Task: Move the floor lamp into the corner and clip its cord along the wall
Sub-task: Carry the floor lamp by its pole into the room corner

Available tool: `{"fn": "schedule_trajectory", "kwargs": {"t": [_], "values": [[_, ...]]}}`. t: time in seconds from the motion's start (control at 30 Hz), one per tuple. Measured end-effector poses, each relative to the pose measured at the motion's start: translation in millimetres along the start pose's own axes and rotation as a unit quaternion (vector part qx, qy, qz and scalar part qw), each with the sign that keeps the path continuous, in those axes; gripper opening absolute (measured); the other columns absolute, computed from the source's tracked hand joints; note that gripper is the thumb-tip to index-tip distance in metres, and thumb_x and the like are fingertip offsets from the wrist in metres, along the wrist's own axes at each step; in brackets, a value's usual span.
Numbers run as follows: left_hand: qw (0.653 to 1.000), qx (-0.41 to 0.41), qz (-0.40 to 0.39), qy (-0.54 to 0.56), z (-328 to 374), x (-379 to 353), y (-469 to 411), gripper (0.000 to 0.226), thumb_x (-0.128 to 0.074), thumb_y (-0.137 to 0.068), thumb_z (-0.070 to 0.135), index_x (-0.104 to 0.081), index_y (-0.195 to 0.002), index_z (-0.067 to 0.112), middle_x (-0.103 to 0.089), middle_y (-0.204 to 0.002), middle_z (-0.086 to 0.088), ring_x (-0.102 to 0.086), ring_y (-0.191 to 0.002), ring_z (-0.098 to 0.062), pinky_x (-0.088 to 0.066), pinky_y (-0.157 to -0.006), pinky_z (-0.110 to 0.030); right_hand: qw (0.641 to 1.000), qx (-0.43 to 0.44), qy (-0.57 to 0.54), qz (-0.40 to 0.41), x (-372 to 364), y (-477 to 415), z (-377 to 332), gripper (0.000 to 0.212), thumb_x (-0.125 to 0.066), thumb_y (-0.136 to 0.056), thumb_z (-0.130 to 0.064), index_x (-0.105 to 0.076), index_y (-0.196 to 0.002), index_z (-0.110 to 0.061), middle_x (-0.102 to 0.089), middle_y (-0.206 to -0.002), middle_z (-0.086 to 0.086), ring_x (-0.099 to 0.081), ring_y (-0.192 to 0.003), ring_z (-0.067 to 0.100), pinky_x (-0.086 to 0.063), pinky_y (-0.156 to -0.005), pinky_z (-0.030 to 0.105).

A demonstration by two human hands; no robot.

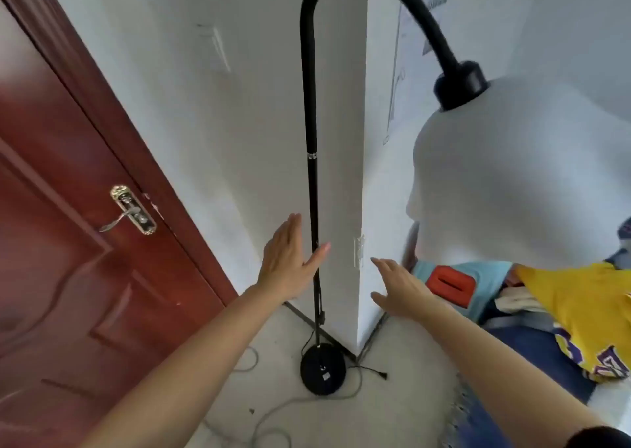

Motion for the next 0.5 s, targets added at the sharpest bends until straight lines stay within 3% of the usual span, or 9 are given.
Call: {"fn": "schedule_trajectory", "kwargs": {"t": [0.1, 0.17, 0.2, 0.23, 0.3, 0.4, 0.5], "values": [[0.991, -0.108, -0.023, 0.073, -8, -4, -34, 0.078, -0.025, -0.097, 0.069, -0.02, -0.158, 0.021, -0.028, -0.165, 0.0, -0.025, -0.151, -0.011, -0.023, -0.124, -0.038, 0.997, -0.066, -0.023, -0.034, -24, -29, -10, 0.079, -0.058, -0.091, -0.035, -0.014, -0.155, -0.02, -0.03, -0.156, 0.004, -0.041, -0.136, 0.027, -0.044, -0.102, 0.041], [0.972, -0.158, -0.042, 0.168, -7, -4, -48, 0.068, -0.028, -0.097, 0.065, -0.044, -0.144, 0.019, -0.056, -0.14, 0.008, -0.044, -0.124, 0.012, -0.036, -0.11, -0.016, 0.992, -0.1, -0.033, -0.064, -40, -41, -17, 0.082, -0.061, -0.089, -0.035, -0.014, -0.155, -0.021, -0.031, -0.155, 0.006, -0.043, -0.135, 0.028, -0.045, -0.102, 0.042], [0.964, -0.155, -0.058, 0.207, -7, -5, -54, 0.067, -0.027, -0.096, 0.064, -0.053, -0.133, 0.015, -0.066, -0.122, 0.006, -0.052, -0.105, 0.014, -0.044, -0.098, -0.013, 0.99, -0.111, -0.039, -0.073, -47, -47, -22, 0.083, -0.062, -0.089, -0.035, -0.013, -0.155, -0.021, -0.032, -0.154, 0.007, -0.044, -0.134, 0.029, -0.045, -0.102, 0.042], [0.959, -0.153, -0.077, 0.228, -7, -5, -60, 0.07, -0.024, -0.095, 0.065, -0.059, -0.123, 0.011, -0.071, -0.104, 0.0, -0.056, -0.087, 0.008, -0.051, -0.085, -0.02, 0.988, -0.121, -0.043, -0.084, -52, -54, -27, 0.084, -0.063, -0.088, -0.035, -0.013, -0.155, -0.022, -0.033, -0.153, 0.007, -0.047, -0.132, 0.03, -0.046, -0.101, 0.043], [0.955, -0.146, -0.112, 0.232, -13, -10, -70, 0.069, -0.022, -0.094, 0.064, -0.063, -0.107, 0.011, -0.068, -0.077, -0.003, -0.059, -0.064, -0.001, -0.05, -0.067, -0.028, 0.984, -0.133, -0.048, -0.11, -61, -68, -39, 0.085, -0.064, -0.088, -0.034, -0.012, -0.155, -0.023, -0.037, -0.151, 0.008, -0.049, -0.129, 0.031, -0.046, -0.101, 0.042], [0.946, -0.162, -0.119, 0.255, -24, -17, -80, 0.051, -0.026, -0.099, 0.054, -0.057, -0.089, 0.015, -0.067, -0.074, -0.007, -0.063, -0.064, -0.016, -0.049, -0.065, -0.027, 0.975, -0.149, -0.076, -0.145, -76, -89, -56, 0.085, -0.065, -0.087, -0.033, -0.014, -0.155, -0.025, -0.046, -0.148, 0.008, -0.05, -0.13, 0.029, -0.043, -0.106, 0.04], [0.937, -0.183, -0.1, 0.281, -35, -14, -87, 0.037, -0.032, -0.105, 0.042, -0.051, -0.083, 0.019, -0.064, -0.071, -0.009, -0.06, -0.064, -0.019, -0.045, -0.06, -0.022, 0.968, -0.155, -0.108, -0.165, -90, -103, -73, 0.082, -0.066, -0.087, -0.031, -0.018, -0.154, -0.025, -0.051, -0.144, 0.007, -0.051, -0.129, 0.026, -0.041, -0.105, 0.036]]}}
Point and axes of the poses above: each hand's wrist, its own y-axis away from the middle knuckle, its own x-axis out of the back of the hand, z = x × y, the point moved 5 cm from there along -y, towards the middle knuckle
